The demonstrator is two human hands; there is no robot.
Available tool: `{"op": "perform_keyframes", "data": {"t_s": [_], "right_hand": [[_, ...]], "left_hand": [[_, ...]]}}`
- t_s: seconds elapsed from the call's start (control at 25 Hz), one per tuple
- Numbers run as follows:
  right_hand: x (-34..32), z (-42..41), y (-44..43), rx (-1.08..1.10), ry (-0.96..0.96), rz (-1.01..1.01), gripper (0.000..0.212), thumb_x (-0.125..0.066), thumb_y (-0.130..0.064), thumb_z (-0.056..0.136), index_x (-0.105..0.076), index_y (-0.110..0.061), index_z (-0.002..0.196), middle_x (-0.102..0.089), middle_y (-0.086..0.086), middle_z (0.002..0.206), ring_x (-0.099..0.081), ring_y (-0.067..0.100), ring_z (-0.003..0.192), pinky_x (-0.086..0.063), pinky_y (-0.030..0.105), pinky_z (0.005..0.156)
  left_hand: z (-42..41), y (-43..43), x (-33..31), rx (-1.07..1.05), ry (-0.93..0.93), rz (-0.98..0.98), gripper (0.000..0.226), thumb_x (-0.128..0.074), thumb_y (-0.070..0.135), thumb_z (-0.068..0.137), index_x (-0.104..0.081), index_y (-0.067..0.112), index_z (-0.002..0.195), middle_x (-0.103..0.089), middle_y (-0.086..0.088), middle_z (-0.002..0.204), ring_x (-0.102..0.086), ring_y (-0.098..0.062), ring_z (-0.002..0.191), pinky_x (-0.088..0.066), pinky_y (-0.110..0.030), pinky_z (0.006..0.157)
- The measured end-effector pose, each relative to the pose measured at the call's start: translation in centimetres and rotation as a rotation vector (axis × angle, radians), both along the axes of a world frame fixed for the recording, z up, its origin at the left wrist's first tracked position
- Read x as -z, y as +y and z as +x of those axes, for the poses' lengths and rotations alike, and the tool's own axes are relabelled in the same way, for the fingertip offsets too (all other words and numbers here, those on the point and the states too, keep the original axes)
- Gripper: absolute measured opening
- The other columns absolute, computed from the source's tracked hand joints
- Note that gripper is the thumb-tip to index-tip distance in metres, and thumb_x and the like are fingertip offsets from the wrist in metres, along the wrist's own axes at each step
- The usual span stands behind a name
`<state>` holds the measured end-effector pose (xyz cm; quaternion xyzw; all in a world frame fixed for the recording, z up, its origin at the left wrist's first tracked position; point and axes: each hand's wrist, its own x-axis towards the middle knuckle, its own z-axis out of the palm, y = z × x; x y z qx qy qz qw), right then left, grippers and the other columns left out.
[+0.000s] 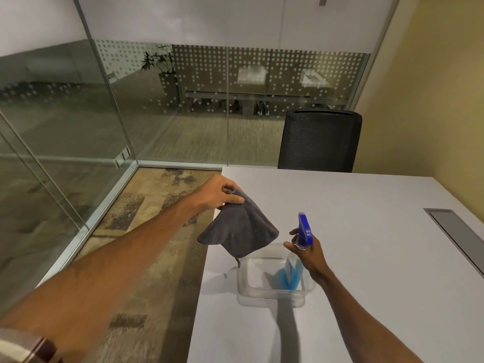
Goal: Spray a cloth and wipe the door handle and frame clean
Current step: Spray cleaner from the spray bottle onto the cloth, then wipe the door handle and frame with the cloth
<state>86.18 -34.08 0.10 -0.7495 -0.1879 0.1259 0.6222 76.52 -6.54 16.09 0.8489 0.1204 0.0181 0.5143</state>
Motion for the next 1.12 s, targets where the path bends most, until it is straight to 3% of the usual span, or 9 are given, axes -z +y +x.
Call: {"op": "perform_keyframes", "data": {"t_s": [0.16,0.36,0.56,0.68,0.76,0.84,0.96,1.04,1.12], "right_hand": [[0.8,0.6,-0.4,0.0,0.015,-0.021,0.029,-0.076,-0.015,0.079,-0.059,-0.017,0.102,-0.064,0.003,0.088,-0.062,0.02,0.083,-0.055,0.015,0.061],[1.3,0.0,-1.1,0.107,0.119,-0.05,0.07,-0.083,-0.015,0.071,-0.044,-0.012,0.129,-0.055,0.003,0.116,-0.056,0.023,0.104,-0.052,0.034,0.086],[3.5,-6.9,-1.8,0.622,-0.03,-0.075,0.07,-0.093,-0.025,0.054,-0.041,-0.013,0.098,-0.041,0.002,0.096,-0.047,0.029,0.093,-0.04,0.024,0.076],[2.1,-11.0,0.5,0.421,-0.08,0.043,0.054,-0.089,-0.027,0.062,-0.041,-0.028,0.086,-0.045,-0.006,0.085,-0.05,0.02,0.082,-0.043,0.015,0.07],[-0.6,-10.9,2.7,0.327,-0.151,0.088,0.057,-0.087,-0.038,0.062,-0.048,-0.027,0.102,-0.051,-0.014,0.094,-0.055,0.006,0.089,-0.045,0.016,0.075],[-3.7,-9.5,4.7,0.158,-0.215,0.049,0.078,-0.081,-0.044,0.063,-0.042,-0.025,0.128,-0.05,-0.019,0.12,-0.051,-0.005,0.109,-0.043,0.013,0.09],[-7.2,-7.5,6.9,-0.329,-0.206,-0.077,0.089,-0.079,-0.046,0.066,-0.03,-0.039,0.14,-0.041,-0.027,0.135,-0.046,-0.008,0.119,-0.034,0.005,0.094],[-8.3,-7.3,8.0,-0.539,-0.203,-0.161,0.064,-0.078,-0.05,0.067,-0.046,-0.051,0.123,-0.055,-0.034,0.116,-0.057,-0.01,0.105,-0.048,0.01,0.09],[-8.8,-8.0,9.8,-0.647,-0.235,-0.194,0.031,-0.076,-0.047,0.074,-0.063,-0.041,0.101,-0.067,-0.019,0.093,-0.065,0.005,0.089,-0.058,0.031,0.085]], "left_hand": [[-0.6,-0.2,0.0,-0.019,0.01,-0.003,0.017,-0.073,0.005,0.089,-0.075,-0.001,0.105,-0.073,-0.016,0.085,-0.068,-0.007,0.065,-0.052,-0.017,0.052],[-1.1,-0.6,-0.4,-0.007,0.004,0.016,0.016,-0.073,0.005,0.089,-0.075,-0.001,0.104,-0.072,-0.014,0.084,-0.067,-0.014,0.073,-0.057,-0.022,0.057],[-1.7,-0.5,-1.7,0.027,-0.032,0.004,0.008,-0.073,0.008,0.09,-0.078,0.013,0.092,-0.075,-0.005,0.078,-0.07,-0.009,0.072,-0.056,-0.023,0.06],[-2.3,-0.5,-2.6,0.068,-0.015,0.064,0.01,-0.072,0.01,0.091,-0.078,0.018,0.092,-0.076,-0.006,0.086,-0.071,-0.009,0.078,-0.056,-0.022,0.062],[-3.1,-0.2,-3.2,0.129,-0.002,0.117,0.01,-0.073,0.01,0.09,-0.078,0.014,0.098,-0.077,-0.004,0.09,-0.072,-0.01,0.083,-0.057,-0.022,0.065],[-4.3,0.2,-3.7,0.191,-0.006,0.125,0.012,-0.073,0.007,0.089,-0.078,0.013,0.099,-0.077,0.0,0.09,-0.072,-0.008,0.084,-0.058,-0.021,0.069],[-6.8,1.3,-4.5,0.24,-0.003,0.14,0.019,-0.073,0.008,0.089,-0.078,0.024,0.097,-0.077,0.01,0.087,-0.07,-0.001,0.083,-0.054,-0.015,0.069],[-8.7,2.4,-4.6,0.231,0.011,0.13,0.019,-0.072,0.009,0.09,-0.077,0.026,0.098,-0.076,0.011,0.089,-0.07,-0.001,0.085,-0.053,-0.014,0.069],[-11.1,3.9,-4.5,0.173,0.02,0.112,0.019,-0.07,0.01,0.091,-0.077,0.026,0.099,-0.076,0.01,0.09,-0.07,-0.002,0.087,-0.053,-0.015,0.067]]}}
